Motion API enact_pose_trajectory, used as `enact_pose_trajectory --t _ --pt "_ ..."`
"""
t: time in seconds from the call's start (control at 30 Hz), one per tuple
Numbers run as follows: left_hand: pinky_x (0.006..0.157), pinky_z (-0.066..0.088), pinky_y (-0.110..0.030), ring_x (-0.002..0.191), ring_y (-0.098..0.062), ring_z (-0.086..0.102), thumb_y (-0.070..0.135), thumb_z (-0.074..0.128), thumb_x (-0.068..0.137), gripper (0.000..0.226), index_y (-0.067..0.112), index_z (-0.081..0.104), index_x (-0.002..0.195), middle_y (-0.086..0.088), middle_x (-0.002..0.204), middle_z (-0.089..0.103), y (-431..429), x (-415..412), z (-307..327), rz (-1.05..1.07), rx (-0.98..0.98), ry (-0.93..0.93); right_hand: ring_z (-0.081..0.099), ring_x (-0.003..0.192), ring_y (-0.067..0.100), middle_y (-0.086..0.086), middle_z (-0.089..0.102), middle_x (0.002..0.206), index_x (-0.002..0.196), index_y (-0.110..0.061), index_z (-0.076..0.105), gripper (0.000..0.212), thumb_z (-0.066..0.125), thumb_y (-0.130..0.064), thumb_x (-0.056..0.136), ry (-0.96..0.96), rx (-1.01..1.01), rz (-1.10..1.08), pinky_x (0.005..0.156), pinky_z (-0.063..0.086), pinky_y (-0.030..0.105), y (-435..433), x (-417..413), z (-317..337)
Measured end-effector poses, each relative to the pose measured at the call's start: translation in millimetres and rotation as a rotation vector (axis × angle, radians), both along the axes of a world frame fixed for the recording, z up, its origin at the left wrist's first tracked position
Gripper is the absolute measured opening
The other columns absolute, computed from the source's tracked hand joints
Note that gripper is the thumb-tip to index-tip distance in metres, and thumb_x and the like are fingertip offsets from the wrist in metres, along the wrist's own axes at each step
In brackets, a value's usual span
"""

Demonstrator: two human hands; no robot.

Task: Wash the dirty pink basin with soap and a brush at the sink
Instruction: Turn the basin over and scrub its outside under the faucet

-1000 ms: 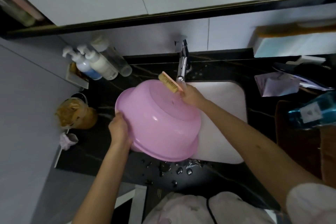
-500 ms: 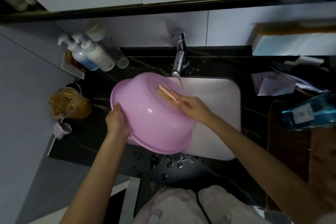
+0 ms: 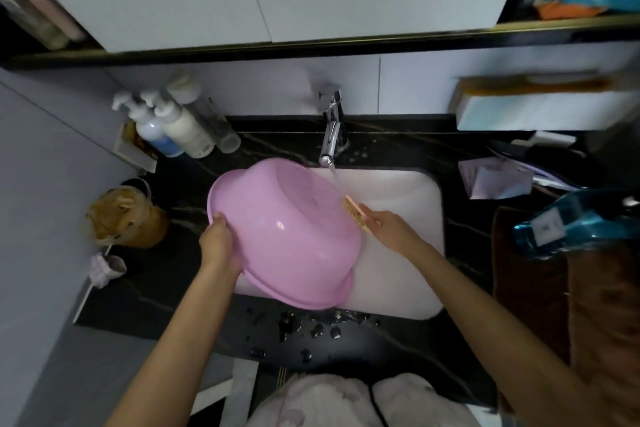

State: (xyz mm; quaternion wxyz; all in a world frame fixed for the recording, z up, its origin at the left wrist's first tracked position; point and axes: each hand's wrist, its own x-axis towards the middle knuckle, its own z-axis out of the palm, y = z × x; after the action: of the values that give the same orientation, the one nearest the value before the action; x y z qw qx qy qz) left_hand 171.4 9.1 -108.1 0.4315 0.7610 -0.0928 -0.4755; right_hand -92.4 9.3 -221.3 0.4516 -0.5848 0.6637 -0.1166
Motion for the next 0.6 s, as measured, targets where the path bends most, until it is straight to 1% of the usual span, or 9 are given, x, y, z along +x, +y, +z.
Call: enact_pose_trajectory --t 0.03,0.13,0.23,0.3,0.33,0.4,0.47,0.53,0.6 --pt "0.091 0.041 -0.036 0.101 -0.022 0.051 0.036 0.045 0.097 0.047 0.012 0.041 0.136 -0.005 0.116 0.053 -1.2 0.5 -1.4 0.001 -0.007 -0.012 0.055 0.116 0.027 0.012 0.057 0.131 0.144 -0.029 0.036 0.043 0.035 -0.034 0.101 -0.036 -0.026 -0.004 0.088 0.041 0.027 -2.7 11.4 8.1" --pt "0.095 0.039 -0.037 0.104 -0.023 0.050 0.036 0.044 0.097 0.047 0.011 0.041 0.137 -0.005 0.117 0.052 0.0 1.0 -2.4 -0.008 -0.012 -0.030 0.061 0.099 0.021 0.006 0.065 0.110 0.139 -0.031 0.045 0.039 0.041 -0.032 0.100 -0.219 -0.128 0.013 0.077 0.042 0.026 -10.8 48.8 27.0" --pt "0.101 0.042 -0.043 0.109 -0.025 0.054 0.035 0.043 0.097 0.046 0.013 0.041 0.137 -0.008 0.123 0.054 0.1 0.3 -1.7 -0.031 -0.021 -0.017 0.059 0.110 0.025 0.009 0.063 0.120 0.130 -0.026 0.057 0.037 0.042 -0.037 0.098 -0.196 -0.019 -0.083 0.090 0.044 0.032 -31.7 37.5 24.7" --pt "0.102 0.042 -0.045 0.110 -0.025 0.054 0.035 0.042 0.098 0.045 0.015 0.040 0.138 -0.008 0.124 0.054 -0.5 -0.9 -1.2 -0.029 -0.025 0.004 0.056 0.115 0.028 0.012 0.059 0.128 0.133 -0.024 0.054 0.040 0.042 -0.037 0.097 -0.118 0.036 -0.126 0.094 0.042 0.033 -35.1 29.9 20.9" --pt "0.102 0.042 -0.046 0.109 -0.025 0.054 0.035 0.042 0.098 0.045 0.015 0.040 0.138 -0.008 0.124 0.054 0.4 0.8 -1.5 -0.022 -0.026 0.004 0.057 0.114 0.028 0.012 0.060 0.128 0.135 -0.026 0.051 0.039 0.042 -0.033 0.098 -0.129 -0.003 -0.104 0.093 0.043 0.032 -31.3 36.5 25.4" --pt "0.101 0.043 -0.046 0.107 -0.025 0.055 0.036 0.042 0.097 0.044 0.016 0.041 0.137 -0.007 0.121 0.055 0.4 1.1 -1.8 -0.020 -0.021 0.000 0.062 0.101 0.022 0.006 0.065 0.117 0.136 -0.030 0.049 0.039 0.042 -0.027 0.098 -0.211 -0.129 -0.017 0.085 0.045 0.029 -19.1 50.5 35.8" --pt "0.099 0.044 -0.046 0.105 -0.024 0.056 0.037 0.042 0.097 0.044 0.016 0.042 0.136 -0.007 0.118 0.057 0.2 1.3 -1.5 -0.015 -0.020 0.006 0.062 0.095 0.016 0.000 0.067 0.110 0.136 -0.032 0.049 0.037 0.042 -0.030 0.099 -0.206 -0.153 0.035 0.082 0.045 0.028 -13.0 48.9 30.8" --pt "0.099 0.044 -0.046 0.105 -0.024 0.057 0.036 0.042 0.098 0.044 0.015 0.042 0.136 -0.007 0.116 0.057 0.4 1.1 -0.3 -0.008 -0.027 0.028 0.060 0.110 0.020 0.004 0.065 0.120 0.133 -0.029 0.053 0.037 0.040 -0.035 0.099 -0.150 -0.061 -0.036 0.090 0.044 0.030 -15.2 31.4 16.2" --pt "0.099 0.044 -0.046 0.103 -0.024 0.057 0.036 0.042 0.098 0.042 0.015 0.042 0.135 -0.007 0.112 0.058 1.3 -0.7 1.1 -0.002 -0.034 0.049 0.054 0.120 0.025 0.009 0.058 0.130 0.135 -0.025 0.051 0.039 0.040 -0.033 0.099 -0.110 0.017 -0.104 0.096 0.042 0.032 -13.7 21.5 9.8"
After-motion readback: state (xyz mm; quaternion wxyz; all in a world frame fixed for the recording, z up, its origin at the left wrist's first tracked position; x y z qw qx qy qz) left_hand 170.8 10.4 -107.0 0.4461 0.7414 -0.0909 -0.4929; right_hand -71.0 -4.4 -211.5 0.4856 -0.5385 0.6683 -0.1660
